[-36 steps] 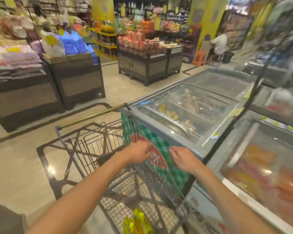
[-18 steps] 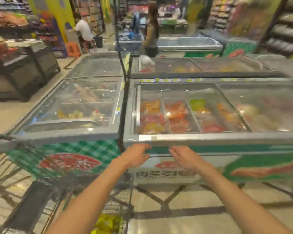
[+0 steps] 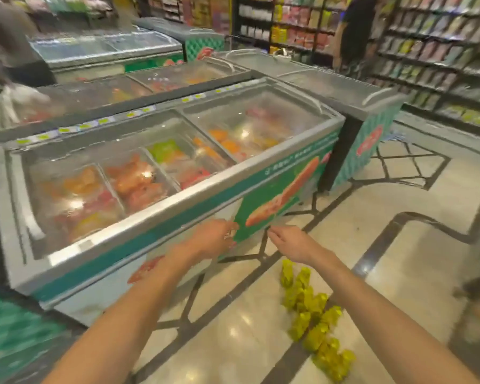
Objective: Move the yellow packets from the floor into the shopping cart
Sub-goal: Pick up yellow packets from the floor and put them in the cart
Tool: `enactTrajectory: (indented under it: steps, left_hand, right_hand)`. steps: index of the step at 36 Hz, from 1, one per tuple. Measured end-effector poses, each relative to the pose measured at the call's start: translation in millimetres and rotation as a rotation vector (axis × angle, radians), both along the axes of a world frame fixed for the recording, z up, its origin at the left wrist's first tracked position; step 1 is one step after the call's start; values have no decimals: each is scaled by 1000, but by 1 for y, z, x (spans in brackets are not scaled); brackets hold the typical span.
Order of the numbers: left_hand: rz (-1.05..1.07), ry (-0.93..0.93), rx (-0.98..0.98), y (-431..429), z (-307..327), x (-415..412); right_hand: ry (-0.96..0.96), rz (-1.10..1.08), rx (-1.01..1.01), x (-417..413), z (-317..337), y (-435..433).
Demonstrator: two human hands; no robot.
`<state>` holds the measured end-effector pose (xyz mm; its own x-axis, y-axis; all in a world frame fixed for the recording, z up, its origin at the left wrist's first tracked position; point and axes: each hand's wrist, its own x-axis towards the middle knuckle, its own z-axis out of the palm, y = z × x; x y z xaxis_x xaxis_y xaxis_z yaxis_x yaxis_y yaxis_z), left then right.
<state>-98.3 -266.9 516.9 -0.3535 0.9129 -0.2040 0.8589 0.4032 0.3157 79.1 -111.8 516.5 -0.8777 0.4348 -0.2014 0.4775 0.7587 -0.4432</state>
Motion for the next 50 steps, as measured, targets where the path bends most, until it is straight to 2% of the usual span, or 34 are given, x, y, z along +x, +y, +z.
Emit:
enactTrajectory:
  steps: [5, 11, 18, 25, 31, 38, 44, 50]
  left_hand:
    - [-155, 33, -32, 82, -12, 53]
    - [-265, -13, -90, 163, -36, 108]
    - [-360, -32, -137, 227, -68, 168]
    - [-443, -9, -224, 265, -119, 204]
    - [-507, -44, -313, 297, -177, 207]
    - [-479, -152, -467, 329, -266, 195]
    - [-494, -157, -523, 353, -358, 182]
    - [-484, -208, -581, 363, -463, 174]
  right_hand:
    - [-18, -130, 3, 68, -16, 70]
    - [-42, -291, -56, 143, -42, 127]
    - [-58, -443, -98, 210, -77, 156]
    - [-97, -620, -211, 237, -131, 167]
    - [-144, -737, -345, 236, -182, 169]
    - [-276, -793, -433, 226, -260, 184]
    - [-370, -807, -466, 206, -348, 204]
    - [-408, -825, -472, 198, -464, 217]
